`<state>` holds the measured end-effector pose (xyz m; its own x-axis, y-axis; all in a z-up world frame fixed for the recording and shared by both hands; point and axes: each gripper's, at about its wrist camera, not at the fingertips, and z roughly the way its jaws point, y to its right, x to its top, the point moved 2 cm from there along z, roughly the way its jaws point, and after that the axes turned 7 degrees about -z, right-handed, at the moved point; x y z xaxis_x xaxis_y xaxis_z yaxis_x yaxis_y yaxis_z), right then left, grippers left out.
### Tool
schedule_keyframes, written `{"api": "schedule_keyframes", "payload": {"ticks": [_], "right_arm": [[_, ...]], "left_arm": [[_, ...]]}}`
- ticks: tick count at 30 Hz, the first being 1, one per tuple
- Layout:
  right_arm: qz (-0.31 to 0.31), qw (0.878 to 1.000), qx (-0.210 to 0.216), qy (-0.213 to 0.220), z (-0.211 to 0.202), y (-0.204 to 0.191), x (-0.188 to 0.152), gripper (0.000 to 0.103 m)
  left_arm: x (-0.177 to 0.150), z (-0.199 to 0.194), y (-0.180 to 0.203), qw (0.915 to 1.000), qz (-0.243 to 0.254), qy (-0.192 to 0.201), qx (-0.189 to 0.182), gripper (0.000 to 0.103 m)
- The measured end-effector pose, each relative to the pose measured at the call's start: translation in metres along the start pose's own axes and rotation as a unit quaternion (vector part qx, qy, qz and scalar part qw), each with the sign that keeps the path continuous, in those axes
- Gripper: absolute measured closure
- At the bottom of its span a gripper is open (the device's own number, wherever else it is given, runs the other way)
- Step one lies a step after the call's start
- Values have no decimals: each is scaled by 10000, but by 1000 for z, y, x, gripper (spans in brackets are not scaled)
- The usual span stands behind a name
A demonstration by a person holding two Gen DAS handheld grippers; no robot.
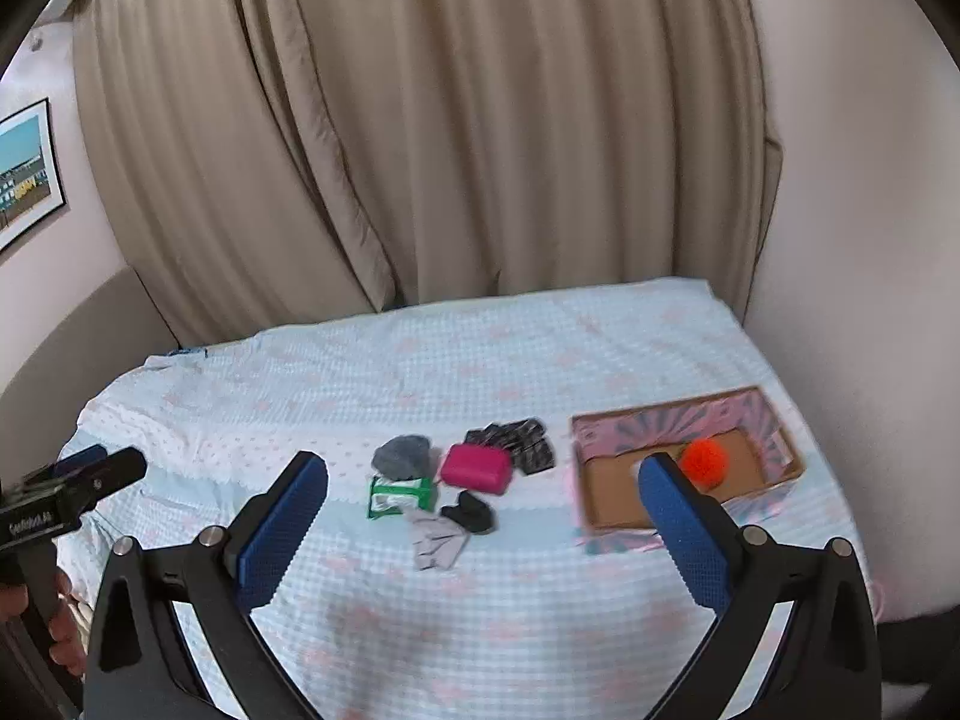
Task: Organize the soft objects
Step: 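Move both tools back toward the remaining items on the bed, then grasp the grey cloth with the right tool while the left grasps the green wipe pack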
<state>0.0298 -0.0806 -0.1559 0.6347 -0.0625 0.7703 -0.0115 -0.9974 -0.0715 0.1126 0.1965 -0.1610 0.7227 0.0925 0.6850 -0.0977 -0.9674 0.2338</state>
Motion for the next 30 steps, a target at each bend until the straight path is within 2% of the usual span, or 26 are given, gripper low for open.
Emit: {"api": "schedule_keyframes", "payload": {"ticks": [7,13,21,29,30], "right_arm": [[-53,9997,3,-252,60,-57,-26,0],[-103,9983,57,-574,129,-81,-47,0],[-167,9933,8,-1147,227,-89,-94,0],[-37,9862,-28,-1656,309,-76,-147,0],[-29,9853,-30,-1706,316,-76,-152,3]], "left_arm": [[14,88,-45,9969,35,-710,-326,1],[14,172,-54,9918,0,-1201,-432,1],[-12,301,-46,9773,-28,-2053,-523,1],[-48,404,-42,9663,-110,-2530,-462,1],[-53,413,-42,9652,-122,-2573,-452,1]]}}
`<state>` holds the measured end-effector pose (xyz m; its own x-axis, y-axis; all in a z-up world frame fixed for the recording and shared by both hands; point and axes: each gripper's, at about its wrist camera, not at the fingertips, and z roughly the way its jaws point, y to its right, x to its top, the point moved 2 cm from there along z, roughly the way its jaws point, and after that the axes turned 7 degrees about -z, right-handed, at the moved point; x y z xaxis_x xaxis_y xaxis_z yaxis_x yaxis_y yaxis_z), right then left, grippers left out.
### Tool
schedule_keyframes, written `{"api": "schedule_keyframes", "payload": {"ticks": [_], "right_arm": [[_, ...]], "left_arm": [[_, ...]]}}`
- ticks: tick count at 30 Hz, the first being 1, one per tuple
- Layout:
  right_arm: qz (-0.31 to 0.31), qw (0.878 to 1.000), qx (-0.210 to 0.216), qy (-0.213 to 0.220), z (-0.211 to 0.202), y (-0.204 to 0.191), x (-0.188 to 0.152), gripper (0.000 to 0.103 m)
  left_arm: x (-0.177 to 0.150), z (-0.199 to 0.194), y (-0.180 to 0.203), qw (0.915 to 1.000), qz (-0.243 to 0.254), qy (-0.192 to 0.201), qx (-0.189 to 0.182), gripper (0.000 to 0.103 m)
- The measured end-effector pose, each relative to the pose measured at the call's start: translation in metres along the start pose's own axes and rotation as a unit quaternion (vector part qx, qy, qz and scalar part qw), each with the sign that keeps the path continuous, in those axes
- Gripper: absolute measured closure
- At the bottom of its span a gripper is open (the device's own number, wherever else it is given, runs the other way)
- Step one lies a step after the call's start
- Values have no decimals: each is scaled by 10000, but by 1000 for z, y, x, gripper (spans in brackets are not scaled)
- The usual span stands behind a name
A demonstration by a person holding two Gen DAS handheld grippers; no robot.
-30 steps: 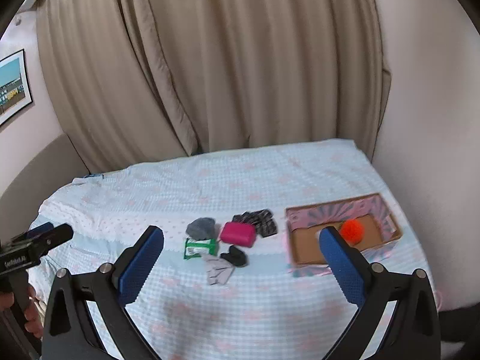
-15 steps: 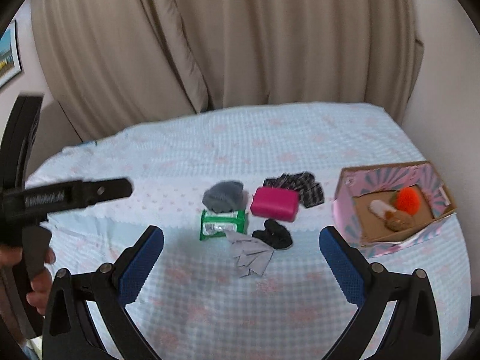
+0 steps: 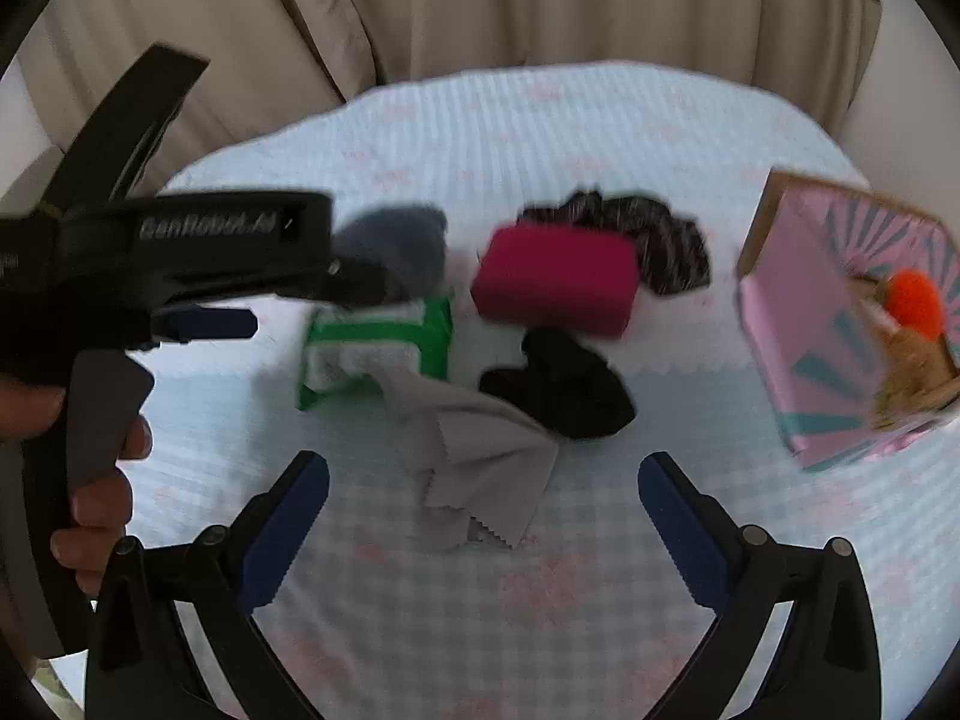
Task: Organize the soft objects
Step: 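Grasp the grey cloth with the right tool while the left grasps the green wipe pack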
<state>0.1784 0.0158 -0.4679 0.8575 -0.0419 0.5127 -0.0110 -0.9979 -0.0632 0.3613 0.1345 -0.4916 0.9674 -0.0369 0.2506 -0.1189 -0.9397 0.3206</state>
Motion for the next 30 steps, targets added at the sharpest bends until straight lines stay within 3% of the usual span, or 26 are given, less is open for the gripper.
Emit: {"api": "schedule_keyframes", "payload": {"ticks": [8,13,16,18,21,30], "right_arm": [[-125,9995,25,-289,57,-4,-15,18],[-337,9989,-121,-315,72,-9,-15,30],[-564,9979,-244,-225,72,-13,-13,53],[-635,9974,-272,-200,71,-14,-12,75],[-583,9978,-234,-200,70,-12,-10,85],[-431,9988,-126,-181,50,-6,-8,89]], "left_arm": [[-1,54,1,9997,20,-240,108,1],[-4,64,7,9992,256,-124,274,11],[-4,62,7,9990,323,-59,307,22],[-5,60,6,9990,320,-22,307,26],[-8,57,8,9990,345,25,291,32],[-12,30,4,9993,246,130,233,37]]}}
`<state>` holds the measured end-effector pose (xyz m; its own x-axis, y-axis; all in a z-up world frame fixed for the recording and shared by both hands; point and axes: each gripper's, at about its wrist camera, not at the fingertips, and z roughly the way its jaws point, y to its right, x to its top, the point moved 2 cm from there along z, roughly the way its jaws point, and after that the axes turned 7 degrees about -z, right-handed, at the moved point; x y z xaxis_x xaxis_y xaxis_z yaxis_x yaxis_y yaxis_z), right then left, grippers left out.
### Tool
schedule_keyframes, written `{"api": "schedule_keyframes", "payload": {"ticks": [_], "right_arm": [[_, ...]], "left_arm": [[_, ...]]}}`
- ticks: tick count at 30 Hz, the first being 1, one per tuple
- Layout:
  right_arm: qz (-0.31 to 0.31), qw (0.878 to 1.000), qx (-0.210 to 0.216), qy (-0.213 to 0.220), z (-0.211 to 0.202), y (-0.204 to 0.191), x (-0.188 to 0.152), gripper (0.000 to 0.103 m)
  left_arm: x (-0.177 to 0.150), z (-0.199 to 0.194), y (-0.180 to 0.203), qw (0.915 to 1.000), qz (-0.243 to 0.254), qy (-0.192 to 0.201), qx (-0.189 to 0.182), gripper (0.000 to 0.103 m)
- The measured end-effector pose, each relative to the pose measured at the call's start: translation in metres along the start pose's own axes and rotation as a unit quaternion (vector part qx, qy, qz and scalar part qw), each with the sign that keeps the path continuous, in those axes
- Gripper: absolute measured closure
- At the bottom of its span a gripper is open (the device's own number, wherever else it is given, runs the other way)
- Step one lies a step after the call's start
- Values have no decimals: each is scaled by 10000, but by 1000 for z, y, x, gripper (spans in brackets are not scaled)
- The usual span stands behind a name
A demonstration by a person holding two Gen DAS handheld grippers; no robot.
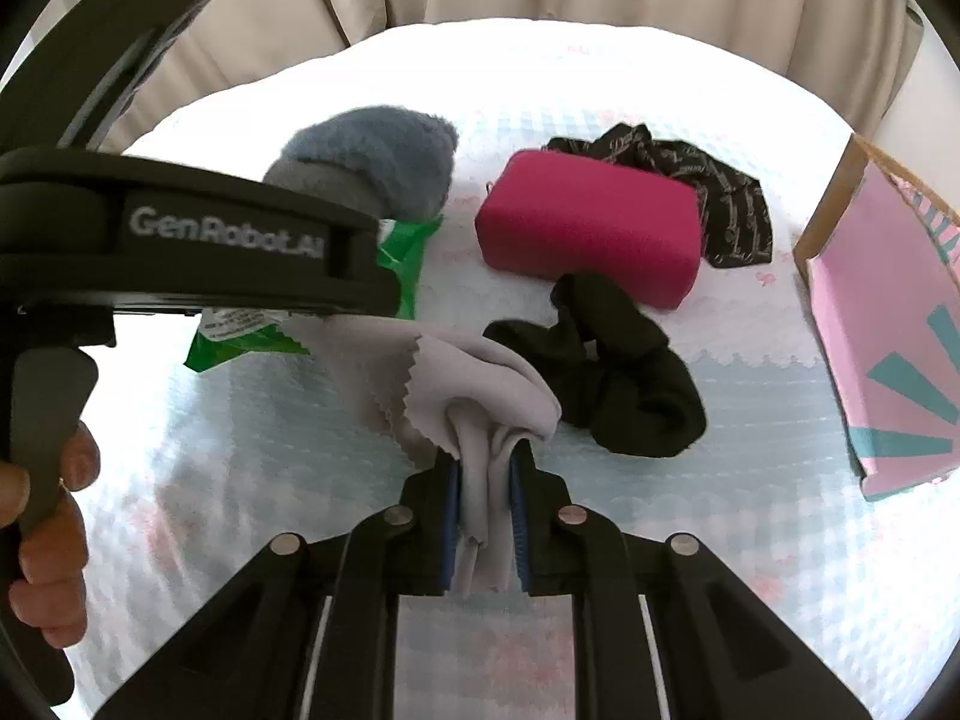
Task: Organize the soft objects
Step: 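Grasp the grey cloth with the right tool while the left grasps the green wipe pack, then lift the cloth and wipe pack and carry them over the box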
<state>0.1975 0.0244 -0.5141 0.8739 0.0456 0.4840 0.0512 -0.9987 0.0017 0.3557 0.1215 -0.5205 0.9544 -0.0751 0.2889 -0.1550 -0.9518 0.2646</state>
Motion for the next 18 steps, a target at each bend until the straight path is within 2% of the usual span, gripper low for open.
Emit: {"api": "schedule_keyframes", "payload": {"ticks": [6,11,18], "right_arm": [[27,9999,-9,118,-33,5,5,89],[-8,9996,-62,290,-70,2,11,89],[66,9983,-114,575,-150,7,35,89]], "left_arm": [[4,-38,1,9998,-45,217,-24,38],[7,-86,5,9987,-113,484,-105,39],[11,-170,20,9958,-171,862,-240,39]]}}
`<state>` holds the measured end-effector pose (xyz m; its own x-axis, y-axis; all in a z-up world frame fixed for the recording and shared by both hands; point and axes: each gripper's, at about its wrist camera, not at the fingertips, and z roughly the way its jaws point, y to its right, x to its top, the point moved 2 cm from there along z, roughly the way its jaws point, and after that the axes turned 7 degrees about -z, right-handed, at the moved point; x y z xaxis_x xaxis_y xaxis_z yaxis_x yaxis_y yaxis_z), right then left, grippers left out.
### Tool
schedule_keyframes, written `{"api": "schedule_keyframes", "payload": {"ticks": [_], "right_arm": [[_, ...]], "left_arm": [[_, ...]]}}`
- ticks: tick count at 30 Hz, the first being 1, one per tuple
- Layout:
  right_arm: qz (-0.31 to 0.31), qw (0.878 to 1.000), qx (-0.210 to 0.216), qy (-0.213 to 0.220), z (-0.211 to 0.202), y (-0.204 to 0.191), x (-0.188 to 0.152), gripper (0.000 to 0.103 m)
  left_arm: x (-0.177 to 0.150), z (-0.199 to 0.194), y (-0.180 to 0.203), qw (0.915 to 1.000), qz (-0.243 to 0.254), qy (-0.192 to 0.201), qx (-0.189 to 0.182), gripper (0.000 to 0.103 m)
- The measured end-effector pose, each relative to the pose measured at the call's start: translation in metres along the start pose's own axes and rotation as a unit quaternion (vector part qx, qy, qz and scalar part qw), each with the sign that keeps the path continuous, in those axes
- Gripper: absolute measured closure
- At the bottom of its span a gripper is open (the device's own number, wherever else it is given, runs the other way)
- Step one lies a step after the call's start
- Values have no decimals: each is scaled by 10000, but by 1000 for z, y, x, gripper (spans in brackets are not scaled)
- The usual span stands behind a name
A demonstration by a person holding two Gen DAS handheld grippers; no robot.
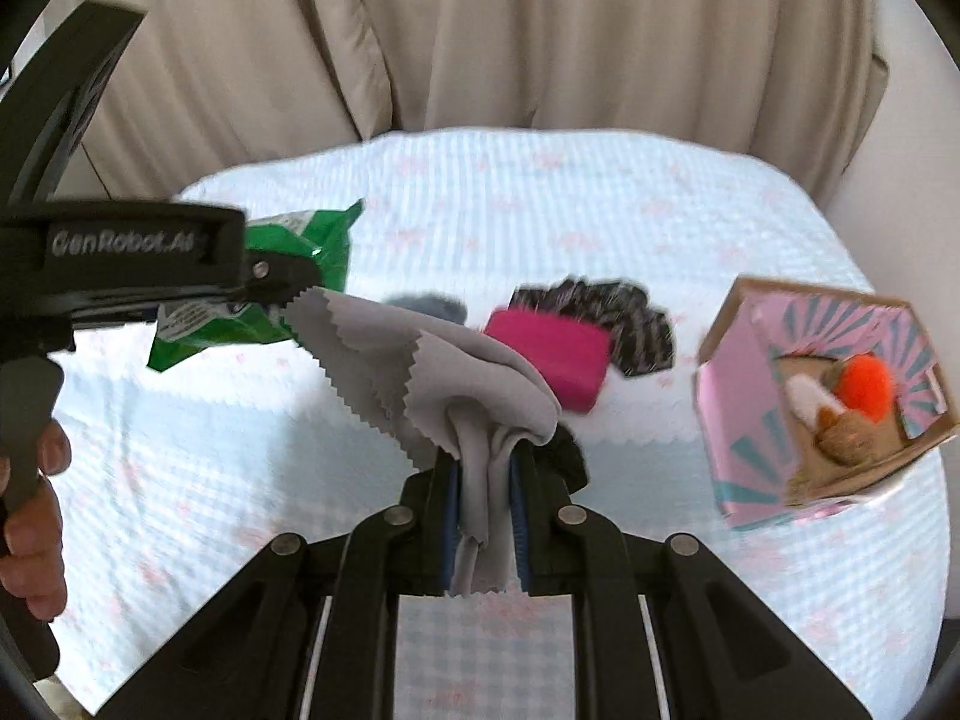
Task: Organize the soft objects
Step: 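Lift the cloth and wipe pack and carry them over the box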
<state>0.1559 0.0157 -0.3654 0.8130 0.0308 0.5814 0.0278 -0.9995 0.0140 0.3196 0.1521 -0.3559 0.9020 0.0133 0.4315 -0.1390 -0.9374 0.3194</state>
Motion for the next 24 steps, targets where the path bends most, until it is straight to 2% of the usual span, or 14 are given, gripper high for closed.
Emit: {"api": "schedule_keyframes", "payload": {"ticks": [5,12,18,24], "right_arm": [[123,9997,-51,221,-47,14,26,89],[475,9976,-75,501,-120,47,51,89],[579,9960,-155,657,-166,88,62,89],[660,9955,-62,683,-197,150,59,89]], "left_arm": [[5,-60,17,9996,34,264,-59,39],[2,-116,54,9986,106,493,-133,39],[-12,-142,109,9980,203,551,-223,39],[-30,-144,167,9984,99,545,-142,39]]}}
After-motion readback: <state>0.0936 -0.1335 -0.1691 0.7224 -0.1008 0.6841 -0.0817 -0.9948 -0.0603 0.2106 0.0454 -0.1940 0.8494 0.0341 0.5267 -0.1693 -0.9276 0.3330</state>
